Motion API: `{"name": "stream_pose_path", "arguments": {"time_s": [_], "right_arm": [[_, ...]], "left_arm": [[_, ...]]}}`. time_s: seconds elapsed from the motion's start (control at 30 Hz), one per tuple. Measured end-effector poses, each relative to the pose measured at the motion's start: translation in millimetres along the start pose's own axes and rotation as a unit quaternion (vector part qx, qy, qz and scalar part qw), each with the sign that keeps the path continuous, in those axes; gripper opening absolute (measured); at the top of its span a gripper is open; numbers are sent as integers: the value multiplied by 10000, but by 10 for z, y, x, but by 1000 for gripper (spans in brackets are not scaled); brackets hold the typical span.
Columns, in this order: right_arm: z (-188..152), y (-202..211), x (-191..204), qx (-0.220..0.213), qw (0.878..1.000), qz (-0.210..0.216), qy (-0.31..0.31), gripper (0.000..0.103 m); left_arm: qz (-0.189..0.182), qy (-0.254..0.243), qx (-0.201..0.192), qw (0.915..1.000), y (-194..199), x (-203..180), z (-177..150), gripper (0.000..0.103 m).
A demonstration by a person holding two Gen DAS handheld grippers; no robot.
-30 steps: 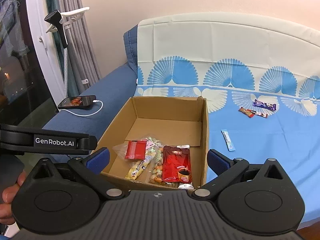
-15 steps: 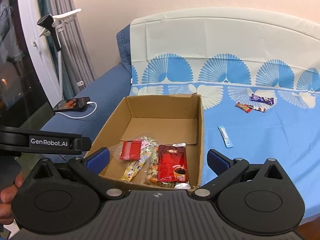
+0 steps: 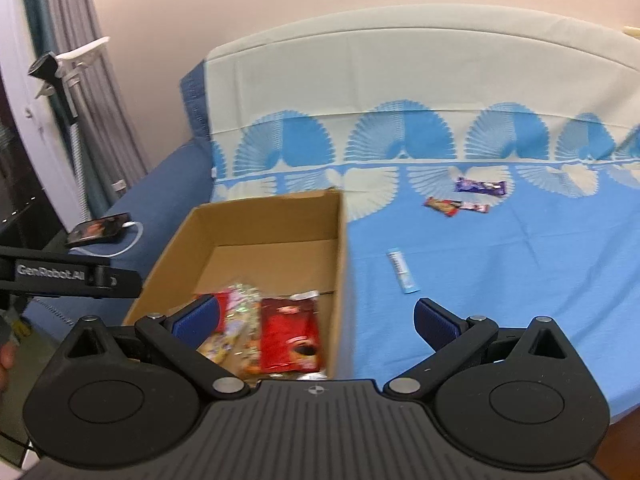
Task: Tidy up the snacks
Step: 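Reach to the snacks and grasp the gold wafer bar with left tool while right grasps purple candy bar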
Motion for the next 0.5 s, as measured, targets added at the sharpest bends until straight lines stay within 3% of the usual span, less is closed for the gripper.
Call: {"name": "stream_pose_path", "arguments": {"time_s": [0.3, 0.5], "right_arm": [[109, 63, -647, -156, 9980, -548, -284, 103], [285, 100, -1299, -325, 9932, -1044, -411, 103]], "left_arm": [[-397, -268, 125, 9988, -115, -534, 242, 103], [-572, -513, 152, 9969, -258, -1034, 573, 103]]}}
Point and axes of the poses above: each gripper's, at about its wrist camera, not at the fingertips, and y roughly against the way its jaws point, x to its left, z to its top, the point moved 7 cm from there along -y, roughly the way its jaws point, and after that the axes turned 5 degrees about x, right-handed, at the moved point
